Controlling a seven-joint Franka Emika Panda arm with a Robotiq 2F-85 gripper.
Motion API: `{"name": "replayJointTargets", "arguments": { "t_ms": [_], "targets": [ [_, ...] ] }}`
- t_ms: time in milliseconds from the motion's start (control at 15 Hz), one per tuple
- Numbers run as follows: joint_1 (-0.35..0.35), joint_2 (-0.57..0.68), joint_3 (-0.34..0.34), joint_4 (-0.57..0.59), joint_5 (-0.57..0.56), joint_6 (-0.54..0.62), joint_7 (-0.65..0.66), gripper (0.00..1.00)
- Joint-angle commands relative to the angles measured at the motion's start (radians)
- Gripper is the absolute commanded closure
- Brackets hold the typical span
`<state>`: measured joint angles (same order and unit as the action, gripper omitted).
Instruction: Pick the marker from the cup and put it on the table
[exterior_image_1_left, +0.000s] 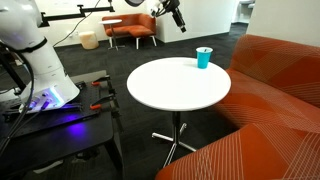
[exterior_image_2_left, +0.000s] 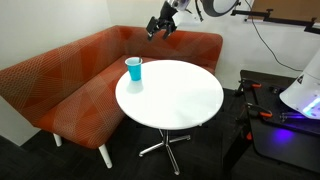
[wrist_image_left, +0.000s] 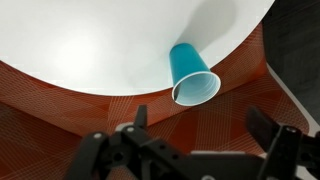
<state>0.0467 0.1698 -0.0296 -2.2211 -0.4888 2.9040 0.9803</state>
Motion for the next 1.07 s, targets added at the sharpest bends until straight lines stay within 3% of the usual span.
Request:
{"name": "replayJointTargets", "arguments": {
  "t_ms": [0, 200, 1000],
  "targets": [
    [0.068, 0.043, -0.061, 0.064, -0.166, -0.011, 0.195, 0.00],
    [0.092, 0.063, -0.069, 0.087, -0.235, -0.039, 0.271, 0.00],
    [0.143, 0.233, -0.102, 0.300, -0.242, -0.132, 0.451, 0.00]
  ]
}}
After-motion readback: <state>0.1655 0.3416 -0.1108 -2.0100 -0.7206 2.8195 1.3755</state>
